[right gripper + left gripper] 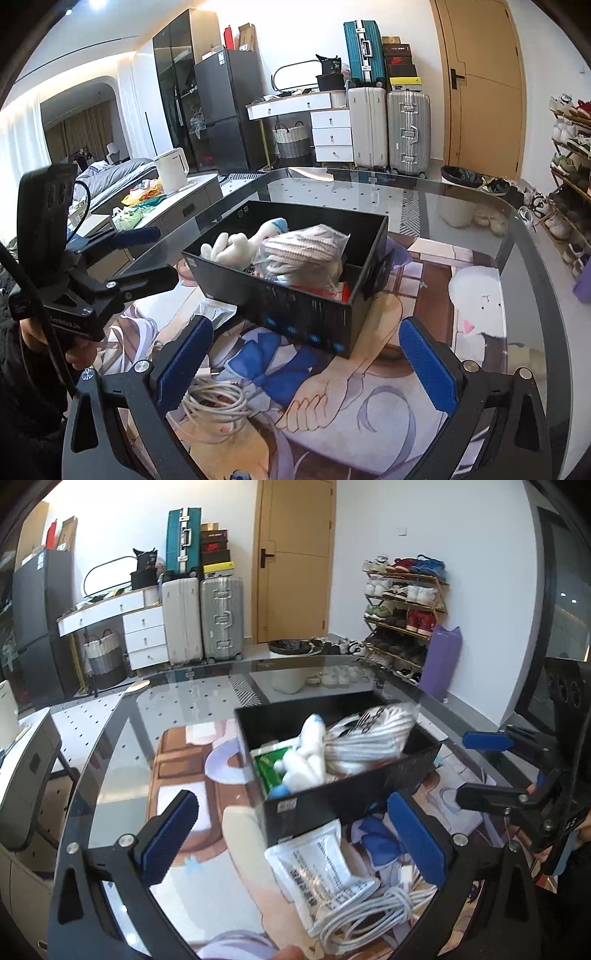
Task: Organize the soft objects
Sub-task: 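Move the right tool toward the white cable coil beside the box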
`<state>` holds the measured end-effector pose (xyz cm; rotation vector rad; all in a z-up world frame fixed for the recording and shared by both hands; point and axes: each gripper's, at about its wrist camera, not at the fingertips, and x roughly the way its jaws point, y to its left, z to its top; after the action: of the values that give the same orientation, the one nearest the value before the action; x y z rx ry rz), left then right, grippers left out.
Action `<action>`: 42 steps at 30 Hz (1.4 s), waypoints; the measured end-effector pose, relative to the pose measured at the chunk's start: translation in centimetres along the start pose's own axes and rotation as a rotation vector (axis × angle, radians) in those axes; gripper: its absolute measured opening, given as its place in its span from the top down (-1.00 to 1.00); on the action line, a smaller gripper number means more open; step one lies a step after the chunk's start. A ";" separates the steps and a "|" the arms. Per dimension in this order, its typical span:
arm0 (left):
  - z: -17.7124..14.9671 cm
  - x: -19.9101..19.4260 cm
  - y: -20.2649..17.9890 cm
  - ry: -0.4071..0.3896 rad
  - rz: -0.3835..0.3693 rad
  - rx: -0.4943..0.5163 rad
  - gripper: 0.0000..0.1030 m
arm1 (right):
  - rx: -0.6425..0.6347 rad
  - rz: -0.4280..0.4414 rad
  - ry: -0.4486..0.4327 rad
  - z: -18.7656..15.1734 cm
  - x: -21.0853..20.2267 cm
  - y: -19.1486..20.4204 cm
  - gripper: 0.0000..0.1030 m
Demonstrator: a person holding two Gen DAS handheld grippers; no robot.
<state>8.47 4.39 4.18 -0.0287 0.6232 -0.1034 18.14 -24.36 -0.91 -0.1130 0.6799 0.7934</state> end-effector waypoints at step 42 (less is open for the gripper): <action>-2.5 0.2 1.4 0.040 0.073 -0.051 -1.00 | -0.036 0.026 0.224 -3.3 5.0 3.9 -0.99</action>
<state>7.31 5.77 1.92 -0.0531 0.6659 -0.0178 16.26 -19.60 -5.90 -0.2281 0.8806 0.8257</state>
